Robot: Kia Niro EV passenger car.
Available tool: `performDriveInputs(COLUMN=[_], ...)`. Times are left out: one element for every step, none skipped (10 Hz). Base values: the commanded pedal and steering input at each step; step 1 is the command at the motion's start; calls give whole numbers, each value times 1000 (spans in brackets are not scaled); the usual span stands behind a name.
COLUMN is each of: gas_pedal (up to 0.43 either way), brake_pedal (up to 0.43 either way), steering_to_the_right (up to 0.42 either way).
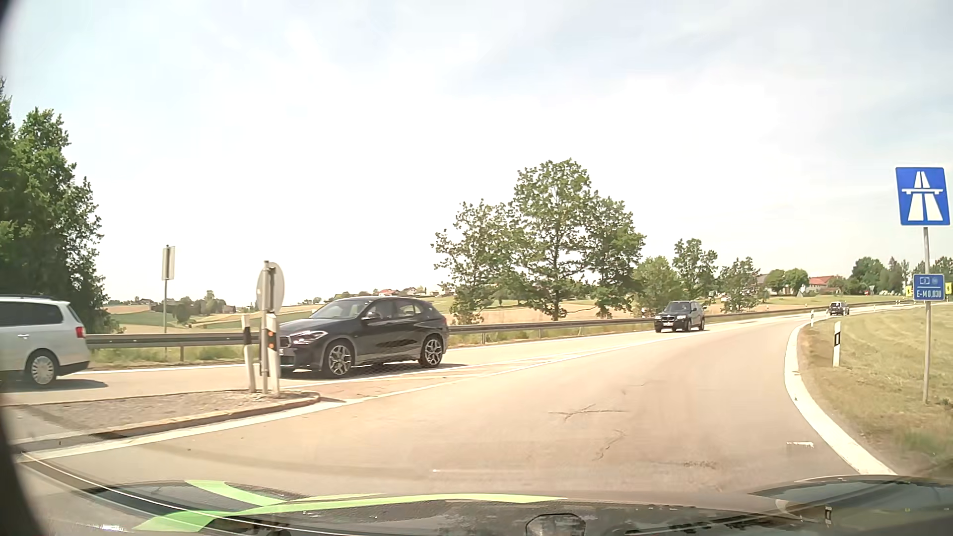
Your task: Follow the waypoints while adhering to traffic rules and regulations
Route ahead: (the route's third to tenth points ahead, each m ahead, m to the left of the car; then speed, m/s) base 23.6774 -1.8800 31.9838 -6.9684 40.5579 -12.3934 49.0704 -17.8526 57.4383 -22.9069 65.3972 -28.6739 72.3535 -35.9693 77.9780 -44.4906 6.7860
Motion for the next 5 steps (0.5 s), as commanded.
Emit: performDriveInputs(gas_pedal=[248, 248, 248, 248, 248], brake_pedal=[0, 0, 0, 0, 0], steering_to_the_right=[138, 138, 138, 138, 138])
